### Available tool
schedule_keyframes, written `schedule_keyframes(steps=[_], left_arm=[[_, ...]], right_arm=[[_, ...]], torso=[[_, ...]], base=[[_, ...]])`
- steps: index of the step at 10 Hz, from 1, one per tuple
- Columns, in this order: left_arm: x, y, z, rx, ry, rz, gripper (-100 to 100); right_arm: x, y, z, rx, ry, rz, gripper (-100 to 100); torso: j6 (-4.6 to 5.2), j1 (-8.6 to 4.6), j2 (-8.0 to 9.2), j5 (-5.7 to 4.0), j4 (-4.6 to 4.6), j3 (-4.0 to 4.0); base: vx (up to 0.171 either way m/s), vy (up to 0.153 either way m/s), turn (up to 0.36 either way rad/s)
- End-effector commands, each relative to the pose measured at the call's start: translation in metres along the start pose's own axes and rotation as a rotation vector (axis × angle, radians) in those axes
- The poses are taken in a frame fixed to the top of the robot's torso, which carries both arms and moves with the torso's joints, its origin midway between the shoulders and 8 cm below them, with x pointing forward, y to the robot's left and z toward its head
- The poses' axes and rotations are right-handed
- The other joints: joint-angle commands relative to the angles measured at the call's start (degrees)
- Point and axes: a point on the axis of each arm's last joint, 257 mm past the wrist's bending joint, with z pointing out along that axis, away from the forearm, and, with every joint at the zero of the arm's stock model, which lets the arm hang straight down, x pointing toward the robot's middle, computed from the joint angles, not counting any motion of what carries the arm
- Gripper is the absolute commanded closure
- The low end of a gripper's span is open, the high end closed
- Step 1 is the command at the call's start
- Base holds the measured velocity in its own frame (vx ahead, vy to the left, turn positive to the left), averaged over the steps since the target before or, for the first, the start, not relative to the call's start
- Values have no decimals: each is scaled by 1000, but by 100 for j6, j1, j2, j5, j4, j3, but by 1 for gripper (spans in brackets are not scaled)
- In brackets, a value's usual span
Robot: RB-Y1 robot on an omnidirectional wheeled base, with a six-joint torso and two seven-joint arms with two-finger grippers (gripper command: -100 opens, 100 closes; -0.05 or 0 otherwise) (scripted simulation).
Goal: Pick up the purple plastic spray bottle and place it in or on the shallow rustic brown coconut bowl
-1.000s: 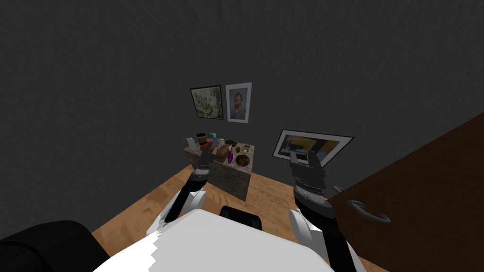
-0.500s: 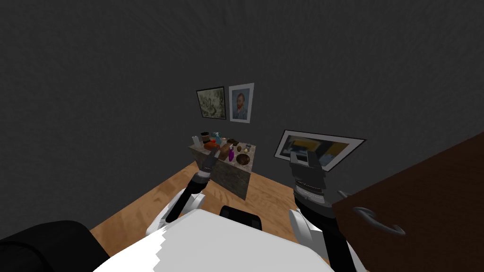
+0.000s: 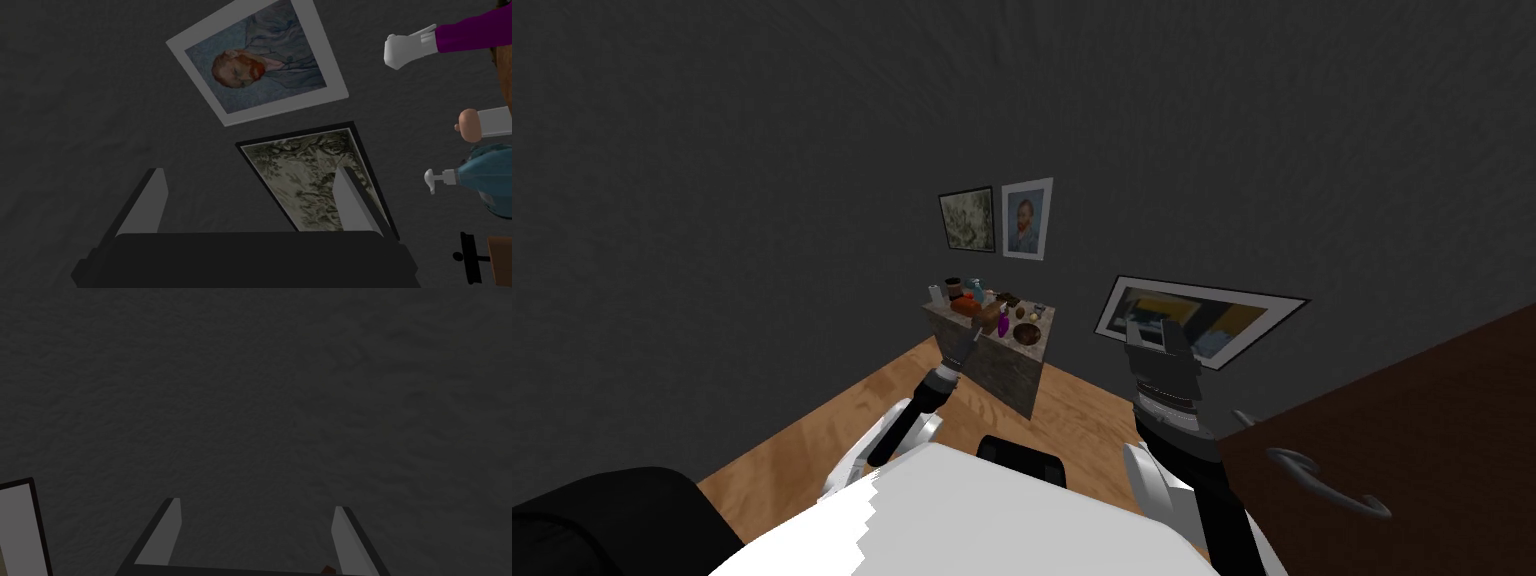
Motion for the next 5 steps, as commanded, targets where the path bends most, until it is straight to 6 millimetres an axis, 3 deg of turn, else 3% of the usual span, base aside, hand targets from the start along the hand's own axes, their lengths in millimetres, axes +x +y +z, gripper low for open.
schedule_keyframes(steps=[1,5], left_arm=[[8,12,-6,-28,43,37,-100],[20,48,-21,-100,139,135,-100]], right_arm=[[0,0,0,0,0,0,0],[0,0,0,0,0,0,0]], torso=[[0,0,0,0,0,0],[0,4,0,1,0,0]], base=[[-47,-62,70],[-45,-60,33]])
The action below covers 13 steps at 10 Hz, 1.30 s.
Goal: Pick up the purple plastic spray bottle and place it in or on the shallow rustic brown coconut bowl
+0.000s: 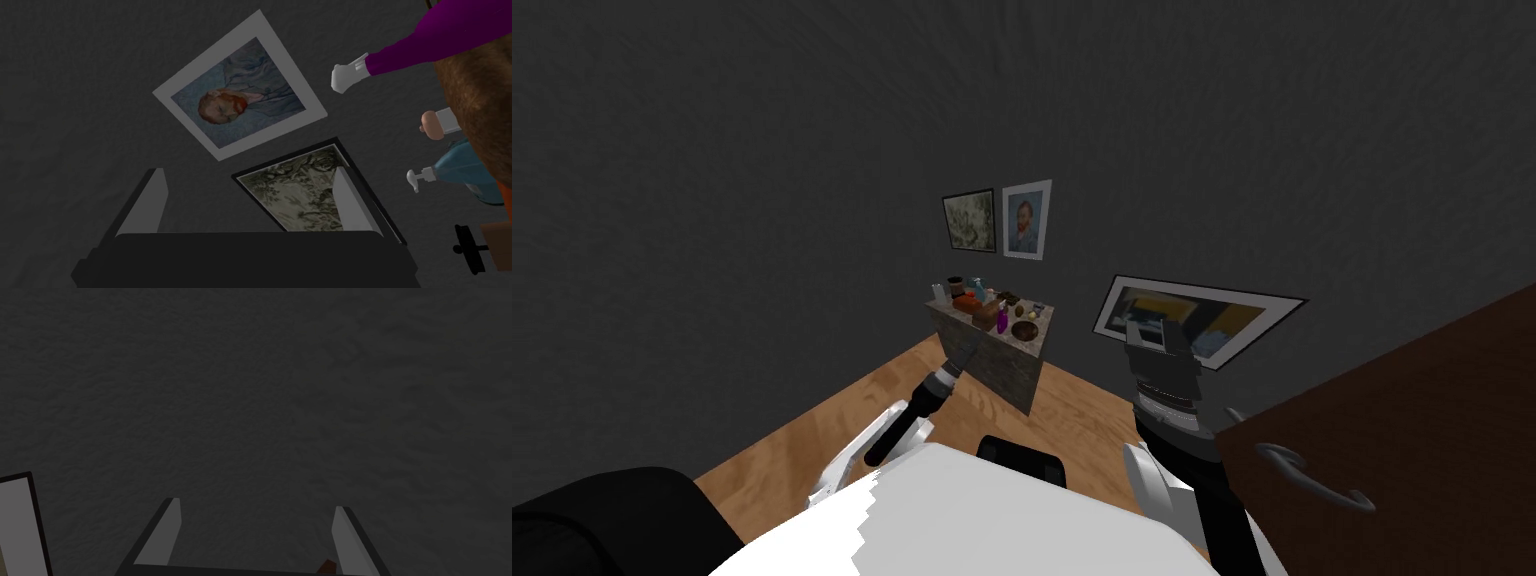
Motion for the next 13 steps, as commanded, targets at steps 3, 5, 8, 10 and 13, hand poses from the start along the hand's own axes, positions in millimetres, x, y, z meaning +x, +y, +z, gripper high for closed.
schedule_keyframes(steps=[3,5,8,10,13], left_arm=[[7,49,-15,-108,100,143,-100],[2,75,-23,-165,142,224,-100],[-17,117,-36,-260,201,364,-100],[-26,130,-40,-293,219,415,-100],[-59,167,-53,-389,266,569,-100]], right_arm=[[0,0,0,0,0,0,0],[0,0,0,0,0,0,0],[0,0,0,0,0,0,0],[0,0,0,0,0,0,0],[0,0,0,0,0,0,0]], torso=[[0,-3,-6,-1,-1,-3],[2,4,-13,1,-3,-7],[2,10,-24,2,-5,-14],[-2,16,-26,3,-6,-15],[3,16,-34,3,-7,-19]], base=[[-23,-61,-79],[0,-47,-147],[23,-33,-165],[25,-18,-85],[47,-21,-228]])
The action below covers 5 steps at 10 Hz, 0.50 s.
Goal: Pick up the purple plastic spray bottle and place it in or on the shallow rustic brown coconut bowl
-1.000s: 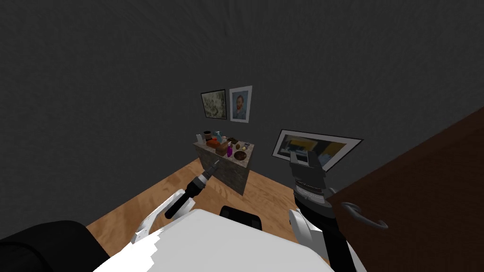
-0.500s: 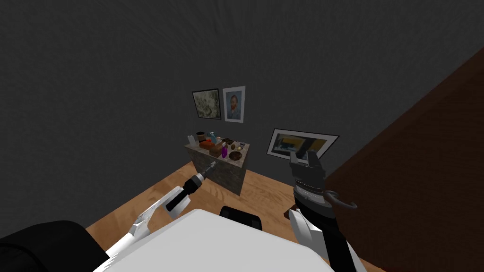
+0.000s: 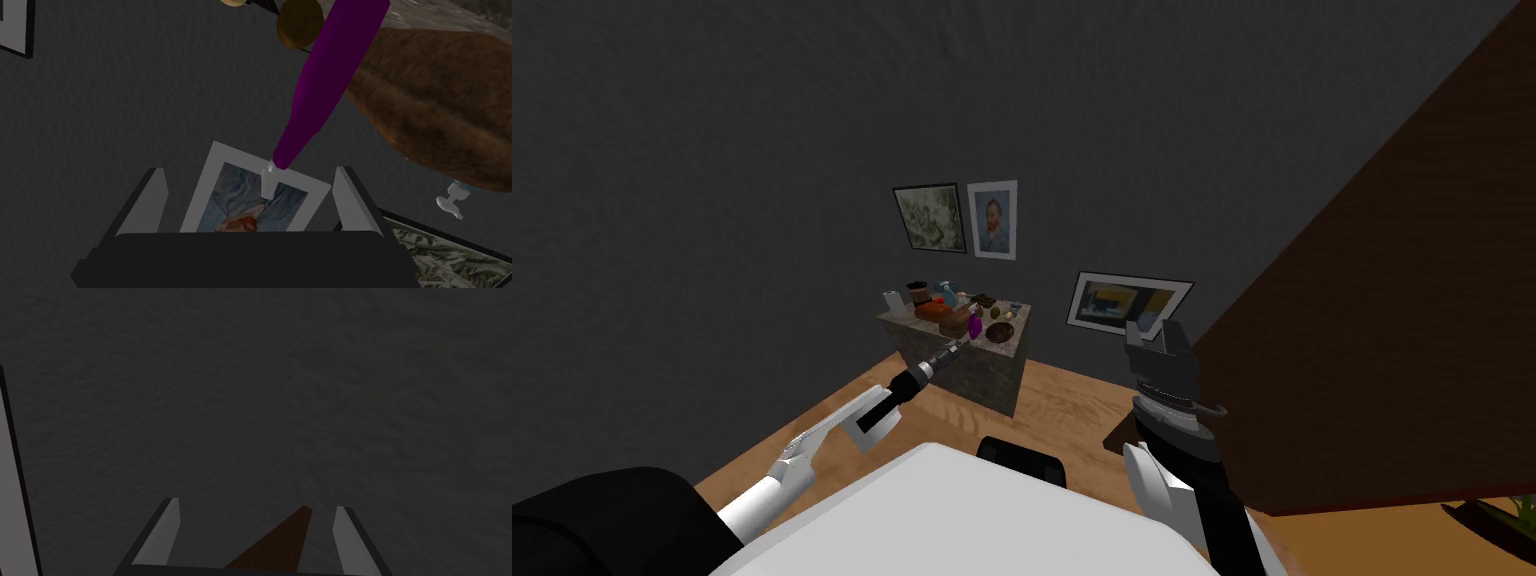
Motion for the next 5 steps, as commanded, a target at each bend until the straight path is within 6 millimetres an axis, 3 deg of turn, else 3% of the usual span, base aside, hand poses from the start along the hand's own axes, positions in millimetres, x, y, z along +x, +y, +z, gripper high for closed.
schedule_keyframes(steps=[1,5], left_arm=[[-5,28,-2,-56,21,81,-100],[-29,80,-5,-167,52,241,-100]], right_arm=[[0,0,0,0,0,0,0],[0,0,0,0,0,0,0]], torso=[[0,0,0,0,0,0],[-1,-1,-7,0,-2,-4]], base=[[60,-29,-183],[73,-17,-189]])
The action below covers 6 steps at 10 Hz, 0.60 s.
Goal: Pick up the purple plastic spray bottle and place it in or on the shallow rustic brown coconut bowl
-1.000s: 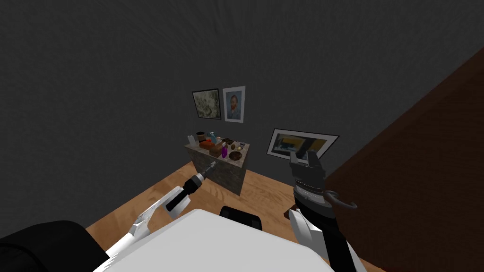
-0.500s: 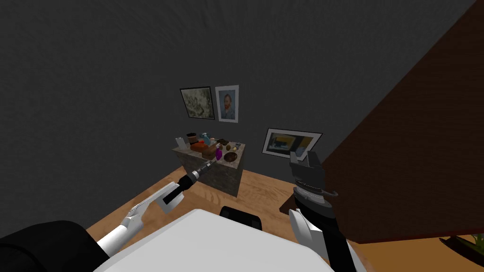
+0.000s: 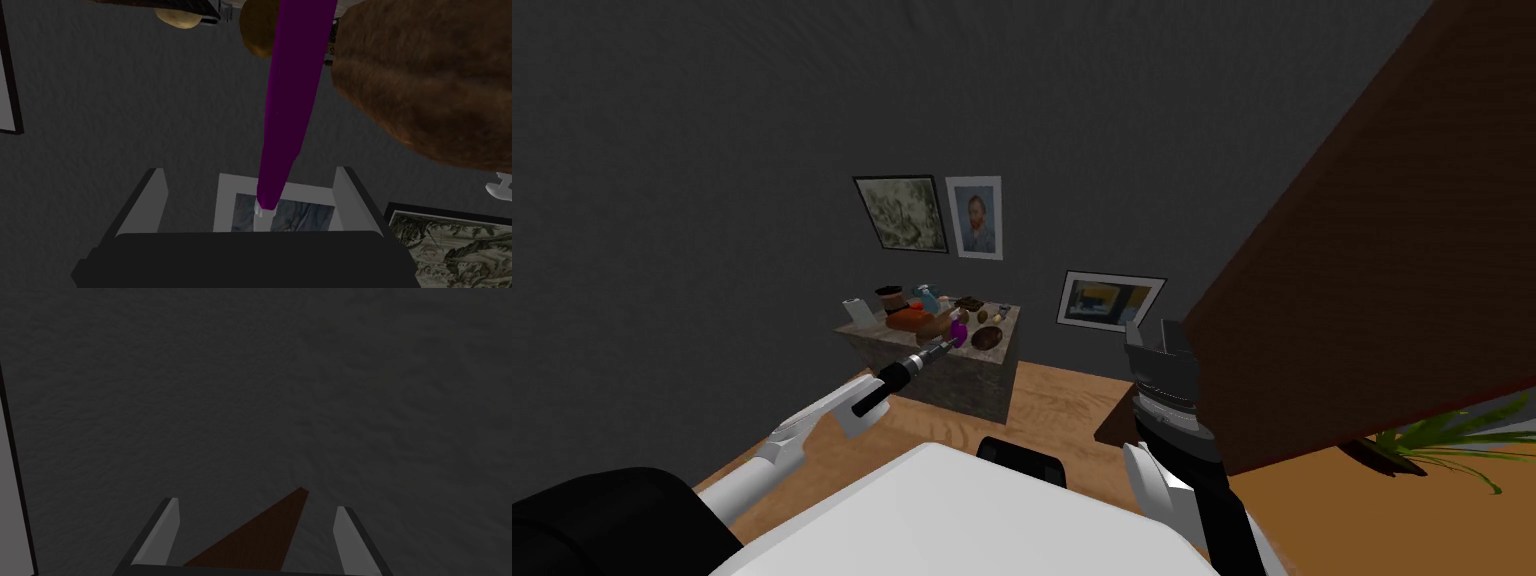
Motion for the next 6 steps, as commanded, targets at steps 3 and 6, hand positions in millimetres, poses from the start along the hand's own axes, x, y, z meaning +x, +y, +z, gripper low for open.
schedule_keyframes(steps=[3,6], left_arm=[[-10,31,2,-57,11,79,-100],[-10,32,2,-62,12,83,100]], right_arm=[[0,0,0,0,0,0,0],[0,0,0,0,0,0,0]], torso=[[1,-4,-5,-1,-1,-3],[-4,-1,29,1,6,16]], base=[[73,-13,-162],[3,0,2]])
